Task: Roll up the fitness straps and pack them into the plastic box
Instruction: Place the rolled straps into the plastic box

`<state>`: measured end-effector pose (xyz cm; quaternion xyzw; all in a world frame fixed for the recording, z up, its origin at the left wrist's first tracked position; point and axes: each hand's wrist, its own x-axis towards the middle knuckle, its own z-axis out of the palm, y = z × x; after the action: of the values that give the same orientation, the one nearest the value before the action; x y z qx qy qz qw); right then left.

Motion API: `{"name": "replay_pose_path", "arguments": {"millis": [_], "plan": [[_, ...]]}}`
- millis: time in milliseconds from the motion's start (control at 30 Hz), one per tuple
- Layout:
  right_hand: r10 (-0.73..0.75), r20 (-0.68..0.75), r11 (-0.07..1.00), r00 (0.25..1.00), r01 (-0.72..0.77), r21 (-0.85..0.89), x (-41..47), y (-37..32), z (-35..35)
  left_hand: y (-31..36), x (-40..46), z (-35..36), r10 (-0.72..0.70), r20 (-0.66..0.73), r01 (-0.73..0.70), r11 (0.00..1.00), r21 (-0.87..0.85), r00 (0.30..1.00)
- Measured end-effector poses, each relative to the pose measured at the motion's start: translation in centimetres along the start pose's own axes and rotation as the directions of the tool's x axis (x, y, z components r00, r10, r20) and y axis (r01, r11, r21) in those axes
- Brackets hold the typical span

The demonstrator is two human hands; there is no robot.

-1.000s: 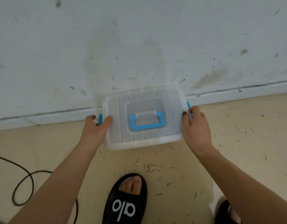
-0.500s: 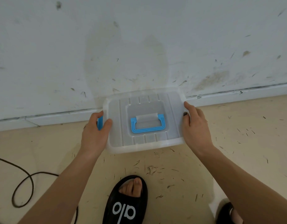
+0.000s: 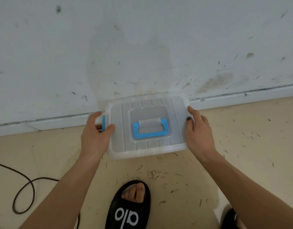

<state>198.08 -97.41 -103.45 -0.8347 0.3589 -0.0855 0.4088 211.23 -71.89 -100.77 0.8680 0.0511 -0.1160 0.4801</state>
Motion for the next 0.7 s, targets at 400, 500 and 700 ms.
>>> {"name": "replay_pose_path", "arguments": {"millis": [400,500,700], "plan": [[-0.163,-0.224,0.982,0.961,0.135,-0.135,-0.4,-0.1,0.7,-0.1,-0.6,0.8,0.039,-0.139,-0.022,0.992,0.127,0.989],[-0.107,-0.218,0.992,0.97,0.089,-0.09,-0.4,-0.2,0.7,-0.1,-0.7,0.4,-0.08,-0.115,0.078,0.997,-0.022,0.99],[0.038,-0.181,0.999,0.983,-0.036,0.012,-0.2,-0.3,0.8,-1.1,-0.2,0.1,-0.21,0.058,0.217,0.957,-0.191,0.976]]}}
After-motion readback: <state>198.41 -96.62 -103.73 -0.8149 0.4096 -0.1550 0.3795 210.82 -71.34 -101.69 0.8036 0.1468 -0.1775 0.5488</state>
